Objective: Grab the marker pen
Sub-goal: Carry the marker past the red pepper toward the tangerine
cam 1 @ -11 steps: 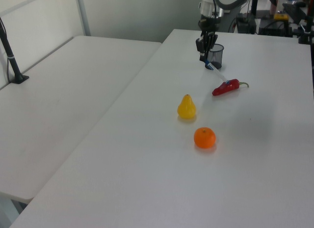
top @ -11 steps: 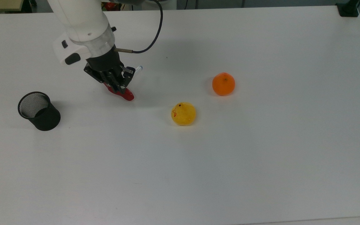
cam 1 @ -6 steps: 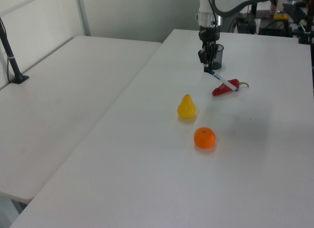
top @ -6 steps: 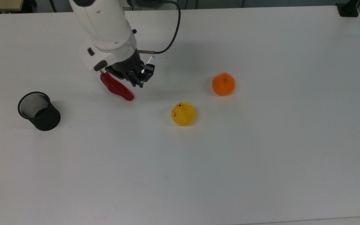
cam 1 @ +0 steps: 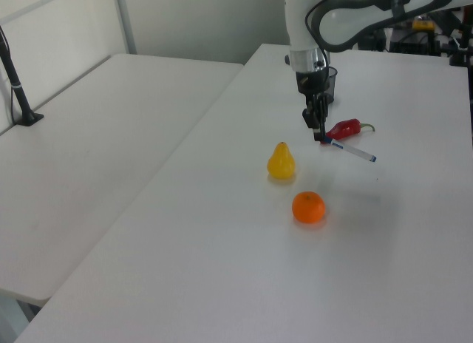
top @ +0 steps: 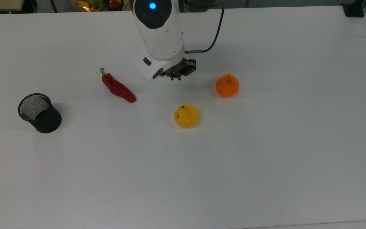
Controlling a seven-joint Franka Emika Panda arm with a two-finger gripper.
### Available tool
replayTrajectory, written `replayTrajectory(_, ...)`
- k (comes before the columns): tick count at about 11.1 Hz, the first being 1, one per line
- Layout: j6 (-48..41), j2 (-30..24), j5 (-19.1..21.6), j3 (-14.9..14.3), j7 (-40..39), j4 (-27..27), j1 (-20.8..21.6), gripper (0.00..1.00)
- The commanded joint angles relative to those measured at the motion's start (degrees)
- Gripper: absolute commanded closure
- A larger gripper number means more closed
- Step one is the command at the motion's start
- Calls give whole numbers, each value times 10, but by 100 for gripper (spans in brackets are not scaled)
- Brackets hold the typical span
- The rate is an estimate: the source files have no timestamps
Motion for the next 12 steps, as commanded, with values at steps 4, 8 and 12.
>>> replayTrajectory(4, -10, 20, -10, -5, 20, -5, 61, 81)
replayTrajectory(8, -4, 40, -11, -6, 75, -4, 86, 68)
replayTrajectory(12, 11, 44, -11, -6, 91, -3, 92, 63)
